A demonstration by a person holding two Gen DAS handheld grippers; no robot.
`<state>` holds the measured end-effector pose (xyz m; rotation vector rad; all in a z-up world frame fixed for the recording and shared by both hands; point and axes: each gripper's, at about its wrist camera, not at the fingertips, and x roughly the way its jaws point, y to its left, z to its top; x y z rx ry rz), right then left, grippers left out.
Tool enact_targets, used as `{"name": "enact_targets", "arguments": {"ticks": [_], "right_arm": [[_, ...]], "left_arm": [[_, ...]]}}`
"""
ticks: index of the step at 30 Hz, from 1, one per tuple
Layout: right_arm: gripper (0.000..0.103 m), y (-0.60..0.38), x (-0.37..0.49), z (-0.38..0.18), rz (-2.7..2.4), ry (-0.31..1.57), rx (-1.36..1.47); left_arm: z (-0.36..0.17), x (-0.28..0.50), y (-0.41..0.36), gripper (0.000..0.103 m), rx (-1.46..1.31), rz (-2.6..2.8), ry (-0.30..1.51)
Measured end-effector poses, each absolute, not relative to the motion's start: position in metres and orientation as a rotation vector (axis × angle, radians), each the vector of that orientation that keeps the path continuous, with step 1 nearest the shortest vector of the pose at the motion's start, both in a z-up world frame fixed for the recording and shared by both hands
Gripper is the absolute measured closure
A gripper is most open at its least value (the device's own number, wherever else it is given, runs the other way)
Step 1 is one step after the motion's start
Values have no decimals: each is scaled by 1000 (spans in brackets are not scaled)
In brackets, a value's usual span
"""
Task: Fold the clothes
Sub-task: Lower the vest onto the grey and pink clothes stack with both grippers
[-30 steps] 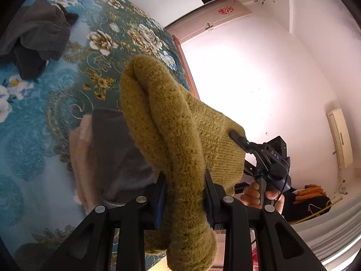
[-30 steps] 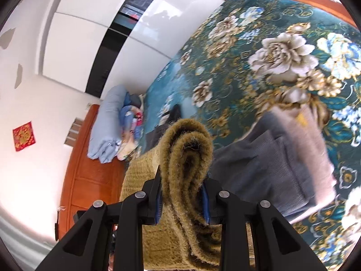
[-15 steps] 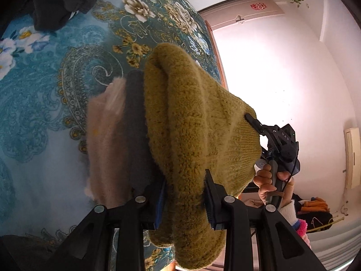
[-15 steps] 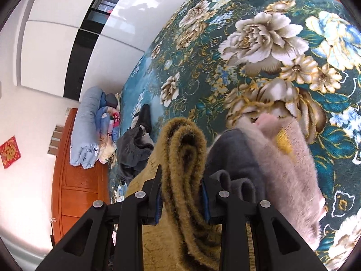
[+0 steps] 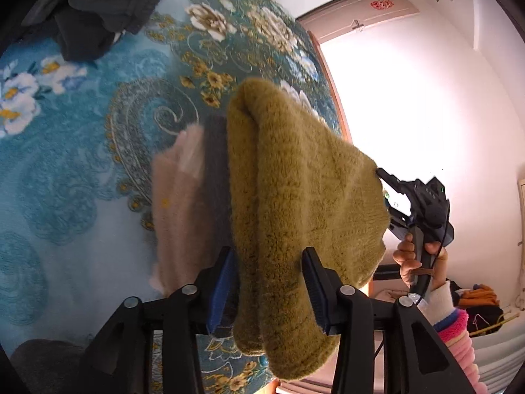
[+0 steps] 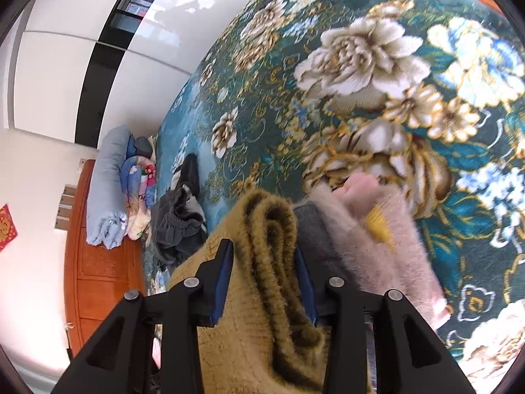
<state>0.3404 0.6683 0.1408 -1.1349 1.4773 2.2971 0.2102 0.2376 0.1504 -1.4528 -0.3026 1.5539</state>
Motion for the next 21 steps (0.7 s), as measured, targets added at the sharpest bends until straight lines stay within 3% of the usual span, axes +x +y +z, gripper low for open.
{"name": "enact_targets", "arguments": {"ticks": [7,9,16,21], "right_arm": [[62,627,357,204,2498,1034,-1091],[58,596,352,211,2591,902,-1132],[54,545,343,177,2622,469,-1331],[53,566,351,141,2532,571,-1320]], "left_arm": [[201,208,242,46,-1314,1703,-195],[202,209,258,46,-1289,1709,-139],[184,223,295,46,-1299,1706,-49],[163,225,313,46,-1268,1720,25]]}}
